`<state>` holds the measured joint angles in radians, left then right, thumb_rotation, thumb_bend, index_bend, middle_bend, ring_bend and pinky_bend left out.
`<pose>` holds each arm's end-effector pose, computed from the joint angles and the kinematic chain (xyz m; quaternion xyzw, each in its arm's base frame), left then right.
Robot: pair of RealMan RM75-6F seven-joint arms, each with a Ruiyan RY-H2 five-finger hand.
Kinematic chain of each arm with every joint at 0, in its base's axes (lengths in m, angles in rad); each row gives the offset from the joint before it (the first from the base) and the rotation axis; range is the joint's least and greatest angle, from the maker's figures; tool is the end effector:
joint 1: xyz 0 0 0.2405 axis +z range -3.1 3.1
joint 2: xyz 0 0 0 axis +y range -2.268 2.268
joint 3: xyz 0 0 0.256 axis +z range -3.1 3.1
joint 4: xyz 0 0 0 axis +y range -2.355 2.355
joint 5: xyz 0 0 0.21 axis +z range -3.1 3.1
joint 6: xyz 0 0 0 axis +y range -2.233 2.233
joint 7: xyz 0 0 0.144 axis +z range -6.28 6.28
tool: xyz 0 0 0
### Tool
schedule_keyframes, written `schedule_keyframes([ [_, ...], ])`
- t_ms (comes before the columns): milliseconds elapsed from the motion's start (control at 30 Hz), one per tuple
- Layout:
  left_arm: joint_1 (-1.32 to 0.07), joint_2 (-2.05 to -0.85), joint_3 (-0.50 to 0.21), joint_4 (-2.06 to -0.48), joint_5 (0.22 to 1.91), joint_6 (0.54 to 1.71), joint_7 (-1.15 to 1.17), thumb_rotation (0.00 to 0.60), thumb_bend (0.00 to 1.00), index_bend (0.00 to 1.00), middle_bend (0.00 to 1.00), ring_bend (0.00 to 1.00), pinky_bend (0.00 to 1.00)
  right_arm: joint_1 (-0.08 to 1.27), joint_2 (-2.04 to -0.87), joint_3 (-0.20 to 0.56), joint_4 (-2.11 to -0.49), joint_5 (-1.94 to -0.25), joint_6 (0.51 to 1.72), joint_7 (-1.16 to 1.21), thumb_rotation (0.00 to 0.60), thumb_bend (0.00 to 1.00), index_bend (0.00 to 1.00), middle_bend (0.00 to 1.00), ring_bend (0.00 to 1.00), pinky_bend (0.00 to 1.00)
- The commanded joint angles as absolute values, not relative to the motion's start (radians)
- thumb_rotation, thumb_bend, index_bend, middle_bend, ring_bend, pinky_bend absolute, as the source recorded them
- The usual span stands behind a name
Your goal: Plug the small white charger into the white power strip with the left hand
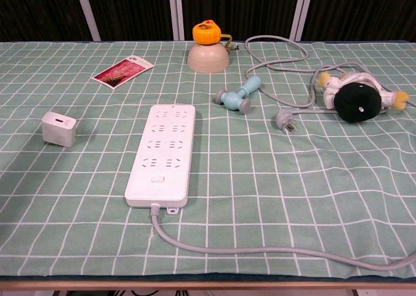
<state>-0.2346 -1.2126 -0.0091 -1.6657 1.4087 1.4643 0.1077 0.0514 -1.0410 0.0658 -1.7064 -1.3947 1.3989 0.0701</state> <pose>-0.2782 0.2139 0.1199 -0.6087 -0.3947 -0.4050 0.5565 -0.3207 -0.1716 0.1711 0.5492 -0.4653 0.3690 0.5880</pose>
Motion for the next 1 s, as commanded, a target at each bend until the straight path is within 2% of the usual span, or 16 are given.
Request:
schedule_keyframes([
  [33, -0.233, -1.212, -0.014, -1.666, 1.404, 1.458, 0.109, 0.6, 0.14, 0.03, 0.01, 0.0, 0.0, 0.05, -1.04, 0.065, -1.707, -1.396, 1.401, 0.071, 0.6, 0.35, 0.0, 0.0, 0.0, 0.0],
  [467, -0.242, -1.214, -0.047, -1.727, 1.349, 1.41, 0.19, 0.6, 0.13, 0.06, 0.03, 0.0, 0.0, 0.049, -1.034, 0.065, -1.721, -1.39, 1.395, 0.089, 0.6, 0.35, 0.0, 0.0, 0.0, 0.0],
  [600, -0.271, -1.209, -0.07, -1.781, 1.26, 1.347, 0.289, 0.6, 0.13, 0.11, 0.07, 0.0, 0.0, 0.049, -1.032, 0.064, -1.722, -1.394, 1.395, 0.093, 0.6, 0.35, 0.0, 0.0, 0.0, 0.0],
  [767, -0.359, -1.21, -0.133, -1.844, 1.094, 1.249, 0.47, 0.6, 0.16, 0.16, 0.14, 0.0, 0.0, 0.048, -1.029, 0.063, -1.722, -1.398, 1.398, 0.101, 0.6, 0.35, 0.0, 0.0, 0.0, 0.0],
  [1000, -0.488, -1.246, -0.206, -1.875, 0.882, 1.182, 0.665, 0.6, 0.19, 0.23, 0.22, 0.02, 0.01, 0.047, -1.026, 0.062, -1.724, -1.4, 1.397, 0.108, 0.6, 0.35, 0.0, 0.0, 0.0, 0.0],
])
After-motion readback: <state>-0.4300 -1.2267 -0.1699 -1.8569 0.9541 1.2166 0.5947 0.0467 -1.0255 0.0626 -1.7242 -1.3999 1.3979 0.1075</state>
